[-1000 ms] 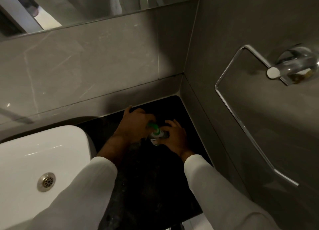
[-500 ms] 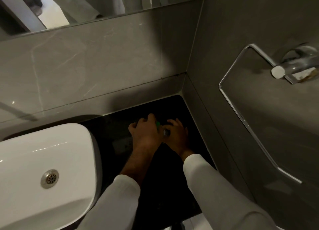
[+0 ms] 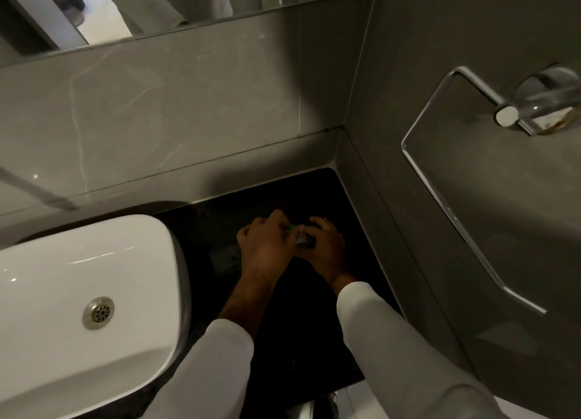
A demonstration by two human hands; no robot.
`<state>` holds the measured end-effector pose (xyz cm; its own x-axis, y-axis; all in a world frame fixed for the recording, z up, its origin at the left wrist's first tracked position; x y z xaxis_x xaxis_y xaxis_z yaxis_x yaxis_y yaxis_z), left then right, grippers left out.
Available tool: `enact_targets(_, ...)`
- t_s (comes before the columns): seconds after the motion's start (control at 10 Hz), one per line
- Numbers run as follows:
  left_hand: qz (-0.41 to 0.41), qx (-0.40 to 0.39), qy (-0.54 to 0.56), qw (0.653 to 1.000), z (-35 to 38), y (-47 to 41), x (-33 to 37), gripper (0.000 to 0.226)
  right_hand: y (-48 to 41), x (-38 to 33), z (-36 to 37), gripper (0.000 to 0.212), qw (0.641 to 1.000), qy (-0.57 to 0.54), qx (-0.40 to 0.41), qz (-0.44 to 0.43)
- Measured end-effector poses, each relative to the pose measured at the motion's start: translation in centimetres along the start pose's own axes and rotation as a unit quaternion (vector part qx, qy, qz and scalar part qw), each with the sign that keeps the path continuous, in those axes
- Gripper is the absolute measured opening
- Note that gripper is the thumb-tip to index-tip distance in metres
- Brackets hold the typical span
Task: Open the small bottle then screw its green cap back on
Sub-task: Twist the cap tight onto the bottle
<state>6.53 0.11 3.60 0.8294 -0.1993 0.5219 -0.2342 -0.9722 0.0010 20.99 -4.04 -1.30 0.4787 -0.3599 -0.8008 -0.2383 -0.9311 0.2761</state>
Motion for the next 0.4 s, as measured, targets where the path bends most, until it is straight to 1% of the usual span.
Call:
enact_targets(0.1,-0.015,0.002,0.015,1.0,-0.4,-0.1,-0.1,0.023,0.3,-0.3,0.0,0.059,1.0,-0.003,-0.008,0.006)
enact_targets(0.2,-0.057,0.0,0.029,0.998,-1.3,0.0,-0.7,0.031,-0.2,-0.2,0.1,0.085,0.993,0.095,-0.076,0.005)
enact_targets(0.3,-0.076,-0.044,0.01,0.996,-2.1,0.9,-1.3,0.05,1.2,-1.0,-1.4,0.109,0.987,0.14,-0.082,0.018)
enact_targets(0.4,-0.027,-0.059,-0.043,0.997,-2.9,1.9,-1.4,0.056,2.9,-2.2,-3.4,0.098,0.996,0.083,-0.032,-0.031)
Point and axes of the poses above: each hand's wrist, its own y-axis away from the middle knuckle, its own z-axis out of the palm, x = y × z, the point moved 4 cm from there along -y, towards the middle knuckle, and after that the axes turned 3 degrees about -y, right-handed, at the moved point
